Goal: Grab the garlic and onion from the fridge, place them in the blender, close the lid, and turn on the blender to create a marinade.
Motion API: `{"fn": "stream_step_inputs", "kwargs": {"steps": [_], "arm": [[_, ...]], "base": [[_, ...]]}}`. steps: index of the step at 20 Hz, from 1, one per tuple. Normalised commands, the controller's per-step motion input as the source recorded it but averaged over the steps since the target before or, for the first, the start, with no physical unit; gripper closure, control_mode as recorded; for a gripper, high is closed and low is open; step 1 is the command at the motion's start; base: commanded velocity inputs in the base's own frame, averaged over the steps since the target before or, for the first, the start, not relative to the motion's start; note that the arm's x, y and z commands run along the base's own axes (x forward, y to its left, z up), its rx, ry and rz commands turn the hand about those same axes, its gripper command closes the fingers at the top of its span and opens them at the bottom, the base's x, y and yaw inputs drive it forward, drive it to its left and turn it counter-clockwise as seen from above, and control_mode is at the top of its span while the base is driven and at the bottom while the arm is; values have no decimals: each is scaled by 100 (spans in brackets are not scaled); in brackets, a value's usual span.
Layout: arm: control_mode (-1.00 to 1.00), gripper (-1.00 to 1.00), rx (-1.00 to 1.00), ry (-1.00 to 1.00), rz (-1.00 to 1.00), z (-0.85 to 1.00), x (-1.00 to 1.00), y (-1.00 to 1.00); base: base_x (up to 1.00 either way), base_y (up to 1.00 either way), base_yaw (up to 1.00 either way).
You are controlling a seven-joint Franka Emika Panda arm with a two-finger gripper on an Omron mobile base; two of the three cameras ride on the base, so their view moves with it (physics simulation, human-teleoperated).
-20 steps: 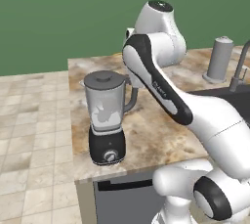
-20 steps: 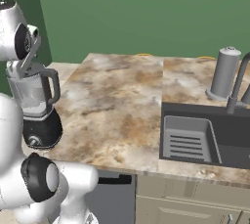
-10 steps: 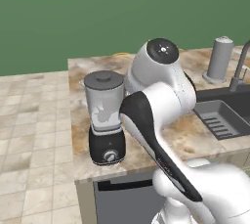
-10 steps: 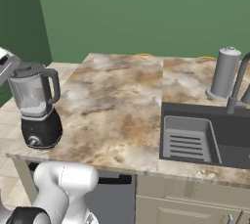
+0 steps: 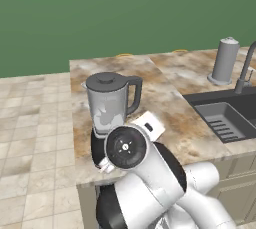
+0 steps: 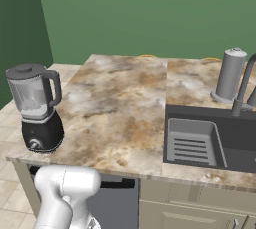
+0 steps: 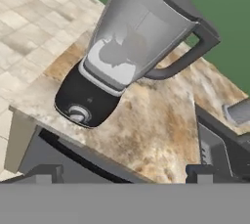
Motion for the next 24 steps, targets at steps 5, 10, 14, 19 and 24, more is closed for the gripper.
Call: {"fn": "stream_step_inputs", "kwargs": {"steps": [5, 10, 14, 19, 24], "arm": [[-100, -100, 2, -48, -41, -75, -14, -15], [-100, -100, 11, -47, -41, -60, 28, -14], [-100, -100, 24, -38, -35, -65, 25, -2], [-100, -100, 24, -36, -21, -41, 31, -12], [-100, -100, 15, -18, -6, -2, 41, -1]], "base": [[0, 0, 0], [0, 0, 0], [0, 0, 0], [0, 0, 0], [0, 0, 0]]}}
